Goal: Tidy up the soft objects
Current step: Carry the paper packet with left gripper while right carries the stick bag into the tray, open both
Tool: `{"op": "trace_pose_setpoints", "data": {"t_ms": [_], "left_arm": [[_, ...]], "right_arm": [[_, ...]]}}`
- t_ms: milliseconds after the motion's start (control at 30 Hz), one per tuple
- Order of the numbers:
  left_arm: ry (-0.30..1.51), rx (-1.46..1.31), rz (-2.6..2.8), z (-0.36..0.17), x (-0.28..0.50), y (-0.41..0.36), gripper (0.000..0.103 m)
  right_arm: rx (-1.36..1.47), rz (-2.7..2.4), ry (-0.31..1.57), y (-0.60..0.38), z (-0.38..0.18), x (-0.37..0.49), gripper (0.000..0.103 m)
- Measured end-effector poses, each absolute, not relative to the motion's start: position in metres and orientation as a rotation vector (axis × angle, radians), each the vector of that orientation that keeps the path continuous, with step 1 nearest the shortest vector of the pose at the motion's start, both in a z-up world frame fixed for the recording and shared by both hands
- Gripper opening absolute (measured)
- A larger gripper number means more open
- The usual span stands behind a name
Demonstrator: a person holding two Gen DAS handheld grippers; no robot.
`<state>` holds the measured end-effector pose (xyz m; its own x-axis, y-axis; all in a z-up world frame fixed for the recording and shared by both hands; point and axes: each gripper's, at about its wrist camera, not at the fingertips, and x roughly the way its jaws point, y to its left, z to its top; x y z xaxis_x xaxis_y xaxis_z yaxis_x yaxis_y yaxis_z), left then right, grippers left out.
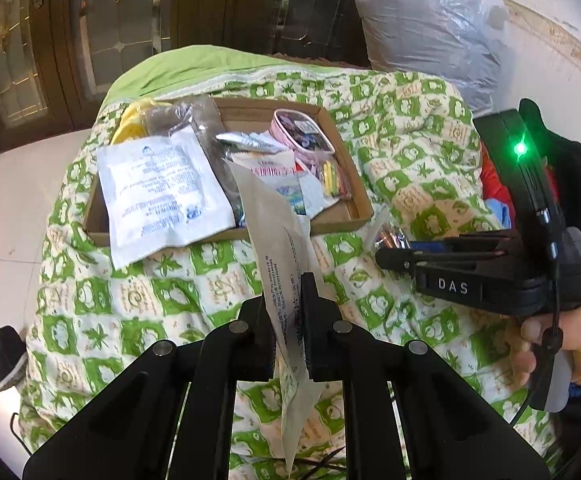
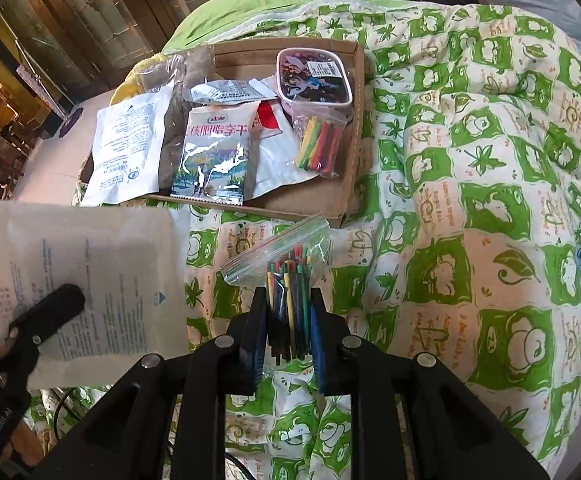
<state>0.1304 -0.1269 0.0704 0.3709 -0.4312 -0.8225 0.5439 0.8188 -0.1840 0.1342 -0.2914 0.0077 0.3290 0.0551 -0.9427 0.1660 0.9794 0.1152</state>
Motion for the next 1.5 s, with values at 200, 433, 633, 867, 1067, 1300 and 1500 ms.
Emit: {"op": "trace_pose_setpoints", "data": {"t_ms": [200,433,633,867,1067,1300,1500], "left_arm": [[1.001,0.101,-0.640,0.080,0.149,-0.132,0.010],[0.970,0.071,-0.642,0.093,0.183,-0.143,0.010],[0.974,-0.005,-0.635,0.090,0.220,-0.146,0.010],[1.005,-0.080,-0.613,0.065,0.263,-0.144,0.010],[1.017,-0.090,-0.602,0.045,0.287,-0.140,0.013],[0.998,0.018,-0.532,0.030,0.295,-0.137,0.074],[0.969,0.102,-0.494,0.031,0.287,-0.134,0.079]], "right_arm": [[0.189,-0.073,1.236,-0.296,0.016,0.147,0.018],[0.175,-0.082,1.223,-0.305,0.027,0.170,0.018],[0.170,-0.081,1.215,-0.306,0.028,0.200,0.018],[0.151,-0.092,1.233,-0.304,0.013,0.235,0.018],[0.149,-0.098,1.241,-0.306,0.001,0.258,0.018],[0.164,-0.089,1.245,-0.310,-0.005,0.290,0.019],[0.225,-0.084,1.248,-0.311,-0.011,0.304,0.020]]}}
